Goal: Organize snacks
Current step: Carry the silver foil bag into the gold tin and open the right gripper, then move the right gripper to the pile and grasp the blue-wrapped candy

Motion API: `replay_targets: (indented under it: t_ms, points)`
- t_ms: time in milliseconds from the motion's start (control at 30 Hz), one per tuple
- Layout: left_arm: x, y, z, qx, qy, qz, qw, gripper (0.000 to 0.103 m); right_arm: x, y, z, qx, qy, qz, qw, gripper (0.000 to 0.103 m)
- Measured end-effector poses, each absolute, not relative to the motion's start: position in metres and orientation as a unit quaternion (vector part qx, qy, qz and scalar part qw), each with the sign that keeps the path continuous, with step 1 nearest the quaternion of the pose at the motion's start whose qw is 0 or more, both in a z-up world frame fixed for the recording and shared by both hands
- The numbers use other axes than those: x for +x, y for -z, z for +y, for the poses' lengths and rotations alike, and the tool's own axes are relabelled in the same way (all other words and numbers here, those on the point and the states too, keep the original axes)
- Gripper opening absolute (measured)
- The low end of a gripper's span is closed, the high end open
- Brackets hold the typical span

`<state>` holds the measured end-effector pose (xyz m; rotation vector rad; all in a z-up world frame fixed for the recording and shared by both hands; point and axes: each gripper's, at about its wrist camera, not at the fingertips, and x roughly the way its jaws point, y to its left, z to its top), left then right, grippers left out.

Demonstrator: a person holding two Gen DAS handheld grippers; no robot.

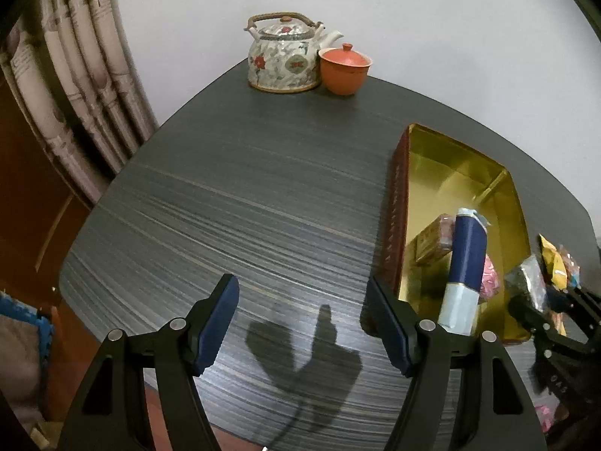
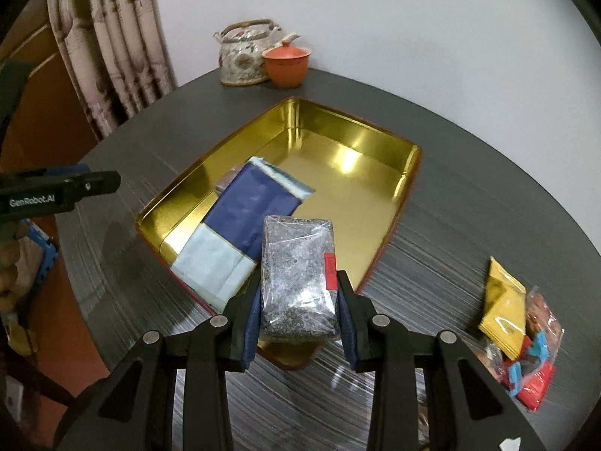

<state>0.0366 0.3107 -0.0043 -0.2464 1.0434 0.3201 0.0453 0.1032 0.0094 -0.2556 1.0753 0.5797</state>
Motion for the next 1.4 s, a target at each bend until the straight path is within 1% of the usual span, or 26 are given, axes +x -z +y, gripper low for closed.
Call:
replay_targets:
  t_ms: [500,767,833,867,900,967,1133,1233,1400]
  points:
    - [0.039,0.008,0.308,-0.111,-0.152,0.502,0.844,0.071,0.055,0.016,0.126,-0.133,-0.266,0.518,0.802,0.033]
    - [0.040,0.010,0.304,-0.106,-0.150,0.504,0.844,0.071,0.054,0.015,0.124,-0.129,-0.263,0.519,0.803,0.035]
    - [0.040,0.010,0.304,-0.105,-0.150,0.504,0.844,0.071,0.053,0.013,0.123,-0.123,-0.264,0.517,0.805,0.036]
    - [0.040,0.010,0.304,-0.105,-0.149,0.505,0.844,0.071,0.054,0.011,0.122,-0.121,-0.264,0.516,0.806,0.041]
    - [0.040,0.010,0.304,-0.105,-0.150,0.505,0.844,0.071,0.054,0.010,0.122,-0.120,-0.263,0.514,0.808,0.048]
    - [0.040,0.010,0.303,-0.105,-0.150,0.504,0.844,0.071,0.053,0.003,0.120,-0.117,-0.260,0.506,0.814,0.053]
    - [0.040,0.010,0.303,-0.103,-0.151,0.504,0.844,0.071,0.052,-0.017,0.107,-0.096,-0.259,0.492,0.826,0.053]
    - [0.040,0.010,0.303,-0.103,-0.151,0.504,0.844,0.071,0.052,-0.029,0.090,-0.086,-0.248,0.483,0.835,0.056]
    - [0.040,0.010,0.302,-0.099,-0.152,0.504,0.845,0.072,0.051,-0.038,0.039,-0.074,-0.203,0.480,0.850,0.056]
